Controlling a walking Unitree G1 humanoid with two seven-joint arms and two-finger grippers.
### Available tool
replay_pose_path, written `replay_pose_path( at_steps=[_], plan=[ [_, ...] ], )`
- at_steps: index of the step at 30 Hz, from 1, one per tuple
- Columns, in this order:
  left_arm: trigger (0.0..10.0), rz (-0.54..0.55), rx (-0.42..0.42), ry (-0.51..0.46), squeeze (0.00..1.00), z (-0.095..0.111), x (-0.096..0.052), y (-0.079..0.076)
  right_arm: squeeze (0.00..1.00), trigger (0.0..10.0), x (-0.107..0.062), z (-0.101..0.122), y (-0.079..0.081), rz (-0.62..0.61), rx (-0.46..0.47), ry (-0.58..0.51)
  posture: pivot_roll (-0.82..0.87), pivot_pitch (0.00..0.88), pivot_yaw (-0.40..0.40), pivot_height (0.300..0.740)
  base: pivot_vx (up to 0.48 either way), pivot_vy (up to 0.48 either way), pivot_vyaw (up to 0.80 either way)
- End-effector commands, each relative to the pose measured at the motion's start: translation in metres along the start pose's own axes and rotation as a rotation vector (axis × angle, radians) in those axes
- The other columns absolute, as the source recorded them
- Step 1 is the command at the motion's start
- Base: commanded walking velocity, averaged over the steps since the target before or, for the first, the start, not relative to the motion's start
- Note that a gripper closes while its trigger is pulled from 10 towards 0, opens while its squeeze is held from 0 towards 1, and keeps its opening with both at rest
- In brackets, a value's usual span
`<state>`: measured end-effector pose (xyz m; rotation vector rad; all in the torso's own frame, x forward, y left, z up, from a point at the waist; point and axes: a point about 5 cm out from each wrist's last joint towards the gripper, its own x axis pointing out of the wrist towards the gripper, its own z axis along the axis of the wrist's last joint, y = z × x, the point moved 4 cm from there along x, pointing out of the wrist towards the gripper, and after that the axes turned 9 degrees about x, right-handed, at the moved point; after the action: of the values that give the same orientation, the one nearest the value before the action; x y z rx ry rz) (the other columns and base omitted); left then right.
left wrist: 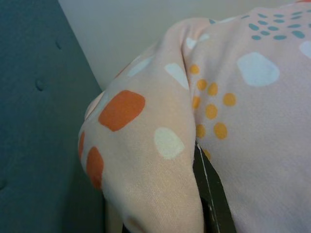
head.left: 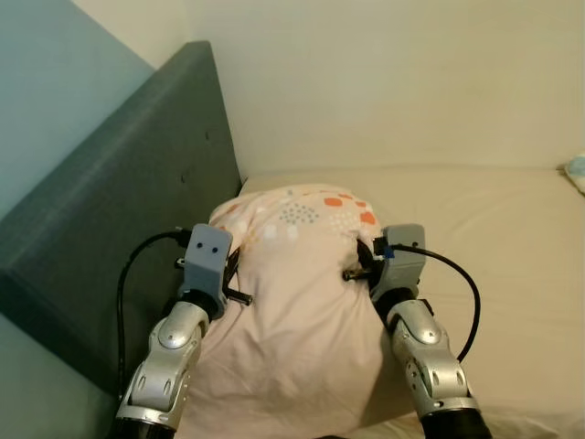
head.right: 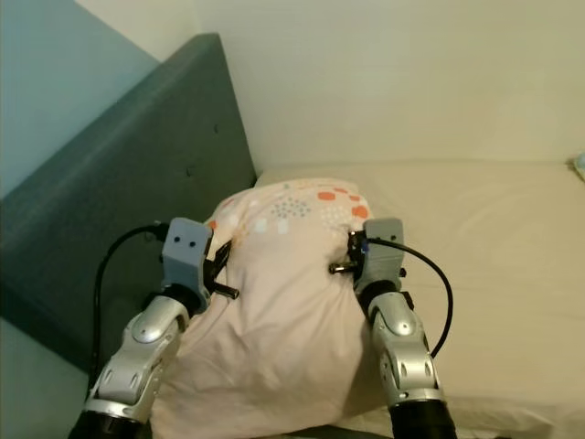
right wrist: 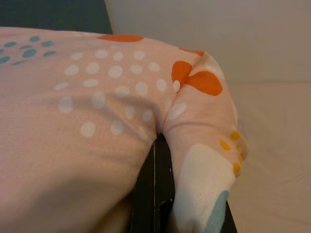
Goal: Clean up the room
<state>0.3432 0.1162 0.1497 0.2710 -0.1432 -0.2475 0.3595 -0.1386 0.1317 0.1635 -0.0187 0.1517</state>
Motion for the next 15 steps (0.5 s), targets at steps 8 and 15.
replay_pose_path(
  at_steps=[8,15],
  plan=[
    [10.0,0.011,0.023,-0.058,0.0,0.011,-0.0001,0.0024,0.0,10.0,0.0025,0.0076,0.0095,0.027,0.0,-0.042,-0.07,0.082,0.081,0.74,0.0,0.0,0.0],
    [10.0,0.01,0.042,-0.012,0.0,0.0031,0.0022,0.0034,0.0,10.0,0.0047,0.0002,0.006,0.015,-0.028,0.006,-0.07,0.082,0.077,0.74,0.0,0.0,0.0]
  ],
)
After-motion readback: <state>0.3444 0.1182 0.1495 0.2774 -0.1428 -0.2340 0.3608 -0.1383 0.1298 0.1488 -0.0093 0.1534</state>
